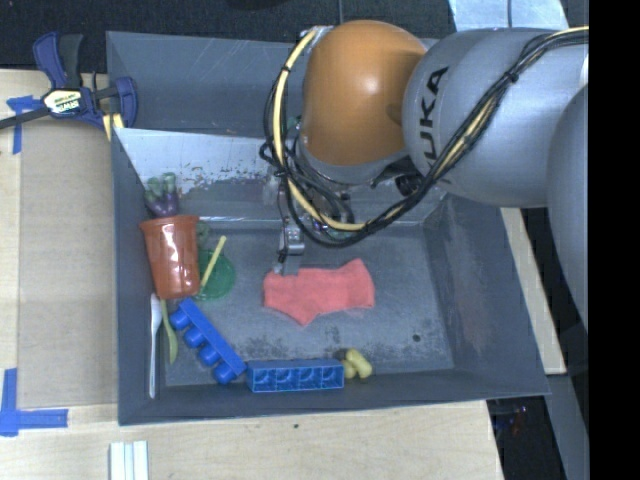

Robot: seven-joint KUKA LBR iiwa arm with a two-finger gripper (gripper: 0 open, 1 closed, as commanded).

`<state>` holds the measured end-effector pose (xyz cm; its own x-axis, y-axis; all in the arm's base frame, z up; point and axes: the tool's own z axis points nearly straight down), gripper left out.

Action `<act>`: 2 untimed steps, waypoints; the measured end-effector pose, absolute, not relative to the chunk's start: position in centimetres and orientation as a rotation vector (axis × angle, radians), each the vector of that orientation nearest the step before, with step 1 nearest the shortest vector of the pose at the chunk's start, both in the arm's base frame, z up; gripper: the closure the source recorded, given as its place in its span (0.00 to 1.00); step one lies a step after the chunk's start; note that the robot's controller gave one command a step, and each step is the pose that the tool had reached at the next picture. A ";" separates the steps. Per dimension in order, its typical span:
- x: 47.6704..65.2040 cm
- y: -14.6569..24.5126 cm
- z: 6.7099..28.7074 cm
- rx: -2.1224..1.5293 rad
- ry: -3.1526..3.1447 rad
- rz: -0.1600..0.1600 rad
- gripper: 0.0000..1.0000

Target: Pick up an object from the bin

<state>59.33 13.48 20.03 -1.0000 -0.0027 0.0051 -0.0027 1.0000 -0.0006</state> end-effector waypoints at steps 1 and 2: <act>59.5 13.4 20.4 0.005 -3.147 -0.002 0.00; 58.7 8.8 10.7 0.087 -3.146 -0.001 0.00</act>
Offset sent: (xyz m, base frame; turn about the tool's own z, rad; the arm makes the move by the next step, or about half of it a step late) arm -0.0113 -0.0631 -0.1303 -0.0696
